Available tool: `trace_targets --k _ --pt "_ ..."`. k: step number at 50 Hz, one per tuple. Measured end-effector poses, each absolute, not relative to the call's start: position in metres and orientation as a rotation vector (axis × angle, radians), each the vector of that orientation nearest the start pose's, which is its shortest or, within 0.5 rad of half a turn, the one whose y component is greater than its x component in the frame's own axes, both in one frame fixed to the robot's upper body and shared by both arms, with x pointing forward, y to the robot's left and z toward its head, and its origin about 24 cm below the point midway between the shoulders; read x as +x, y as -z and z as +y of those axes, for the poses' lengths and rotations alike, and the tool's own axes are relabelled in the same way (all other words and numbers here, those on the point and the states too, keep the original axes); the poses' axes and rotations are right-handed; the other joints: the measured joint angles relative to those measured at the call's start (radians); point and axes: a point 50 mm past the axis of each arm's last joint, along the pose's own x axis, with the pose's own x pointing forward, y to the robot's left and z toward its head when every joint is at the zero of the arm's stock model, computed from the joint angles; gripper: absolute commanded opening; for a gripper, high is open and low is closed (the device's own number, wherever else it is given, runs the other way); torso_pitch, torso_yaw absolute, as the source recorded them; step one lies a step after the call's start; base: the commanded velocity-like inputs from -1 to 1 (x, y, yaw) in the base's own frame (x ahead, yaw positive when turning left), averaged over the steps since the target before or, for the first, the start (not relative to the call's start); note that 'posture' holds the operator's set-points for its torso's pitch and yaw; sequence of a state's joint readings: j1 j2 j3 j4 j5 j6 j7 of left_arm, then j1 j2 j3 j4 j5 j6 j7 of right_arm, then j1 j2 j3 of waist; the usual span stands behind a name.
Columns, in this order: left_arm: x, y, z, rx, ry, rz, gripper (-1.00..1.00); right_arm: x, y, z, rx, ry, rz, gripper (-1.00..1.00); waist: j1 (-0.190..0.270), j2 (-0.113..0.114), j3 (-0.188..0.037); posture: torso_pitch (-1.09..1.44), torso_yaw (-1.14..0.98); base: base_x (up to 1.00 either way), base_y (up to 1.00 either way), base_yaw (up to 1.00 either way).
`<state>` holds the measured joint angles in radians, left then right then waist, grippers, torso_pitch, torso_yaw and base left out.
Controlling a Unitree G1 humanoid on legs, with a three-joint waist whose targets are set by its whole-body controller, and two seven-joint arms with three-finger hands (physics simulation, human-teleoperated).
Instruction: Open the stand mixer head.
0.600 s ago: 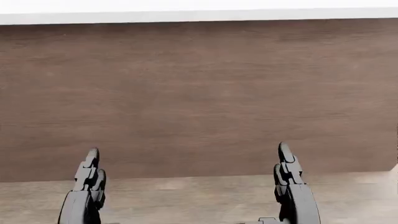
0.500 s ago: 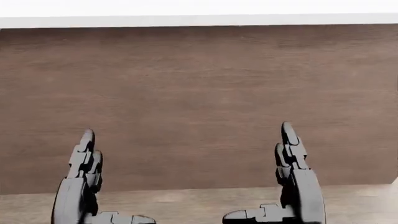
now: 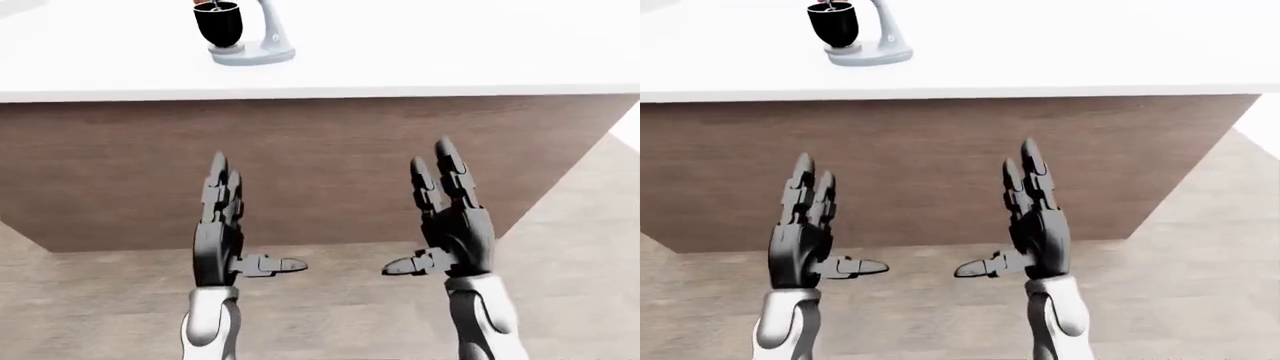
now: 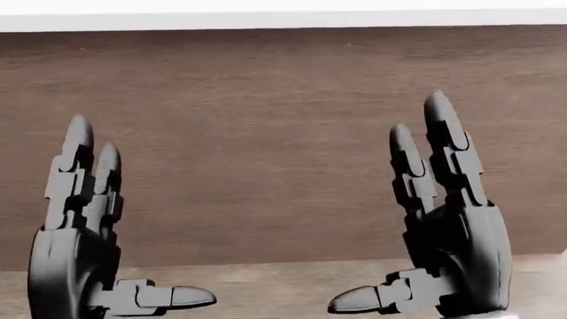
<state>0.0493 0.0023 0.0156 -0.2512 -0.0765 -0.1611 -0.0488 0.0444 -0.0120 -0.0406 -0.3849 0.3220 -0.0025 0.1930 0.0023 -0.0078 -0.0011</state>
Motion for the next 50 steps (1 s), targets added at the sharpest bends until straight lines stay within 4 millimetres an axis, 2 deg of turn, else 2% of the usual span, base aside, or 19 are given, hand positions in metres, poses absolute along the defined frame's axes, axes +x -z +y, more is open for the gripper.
trace_targets --k 3,5,8,11,16,24,28,38,39,40,42,43,46,47,50 --pt "0.234 -0.113 0.153 -0.066 0.027 -0.387 1.00 0.229 -0.134 -0.153 0.277 -0.207 -0.395 1.00 0.000 0.002 0.010 0.00 0.00 0.00 0.00 0.00" --pt "0.230 -0.122 0.153 -0.063 0.023 -0.412 1.00 0.225 -0.150 -0.154 0.290 -0.211 -0.427 1.00 0.000 0.002 0.014 0.00 0.00 0.00 0.00 0.00" --pt "0.228 -0.135 0.155 -0.068 0.015 -0.446 1.00 0.220 -0.173 -0.153 0.303 -0.215 -0.502 1.00 0.001 0.001 0.011 0.00 0.00 0.00 0.00 0.00" --pt "0.226 -0.149 0.161 -0.073 -0.008 -0.473 1.00 0.215 -0.189 -0.152 0.312 -0.223 -0.544 1.00 0.000 -0.001 0.011 0.00 0.00 0.00 0.00 0.00" --pt "0.216 -0.182 0.166 -0.081 -0.031 -0.567 1.00 0.210 -0.201 -0.153 0.325 -0.215 -0.564 1.00 0.001 0.000 0.012 0.00 0.00 0.00 0.00 0.00" --pt "0.208 -0.207 0.162 -0.103 -0.007 -0.606 1.00 0.195 -0.223 -0.148 0.339 -0.250 -0.616 1.00 0.002 0.002 0.021 0.00 0.00 0.00 0.00 0.00" --pt "0.200 -0.220 0.161 -0.103 0.000 -0.647 1.00 0.189 -0.234 -0.149 0.355 -0.249 -0.644 1.00 0.003 0.000 0.018 0.00 0.00 0.00 0.00 0.00" --pt "0.206 -0.210 0.161 -0.106 -0.003 -0.596 1.00 0.192 -0.229 -0.147 0.362 -0.246 -0.607 1.00 0.004 -0.001 0.026 0.00 0.00 0.00 0.10 0.00" --pt "0.207 -0.209 0.160 -0.108 -0.002 -0.589 1.00 0.193 -0.229 -0.148 0.359 -0.242 -0.602 1.00 -0.003 -0.008 0.036 0.00 0.00 0.00 1.00 0.00" --pt "0.208 -0.208 0.160 -0.110 0.001 -0.580 1.00 0.195 -0.227 -0.149 0.356 -0.234 -0.594 1.00 -0.007 -0.028 0.041 0.00 0.00 0.00 1.00 0.00" --pt "0.208 -0.207 0.158 -0.110 0.010 -0.578 1.00 0.197 -0.224 -0.150 0.349 -0.216 -0.584 1.00 -0.013 -0.057 0.027 0.00 0.00 0.00 0.49 0.00" --pt "0.206 -0.209 0.158 -0.109 0.013 -0.592 1.00 0.196 -0.225 -0.151 0.348 -0.214 -0.592 1.00 -0.014 -0.049 0.023 0.00 0.00 0.00 0.00 0.00" --pt "0.202 -0.215 0.157 -0.107 0.018 -0.636 1.00 0.192 -0.230 -0.150 0.349 -0.221 -0.625 1.00 -0.032 0.022 0.037 0.00 0.00 0.00 0.00 0.00" --pt "0.202 -0.215 0.158 -0.106 0.016 -0.638 1.00 0.191 -0.231 -0.149 0.352 -0.228 -0.631 1.00 -0.035 0.045 0.035 0.00 0.00 0.00 0.00 0.00" --pt "0.206 -0.208 0.164 -0.095 -0.022 -0.592 1.00 0.193 -0.227 -0.145 0.364 -0.260 -0.599 1.00 -0.017 -0.012 0.055 0.00 0.00 0.00 0.89 0.00"
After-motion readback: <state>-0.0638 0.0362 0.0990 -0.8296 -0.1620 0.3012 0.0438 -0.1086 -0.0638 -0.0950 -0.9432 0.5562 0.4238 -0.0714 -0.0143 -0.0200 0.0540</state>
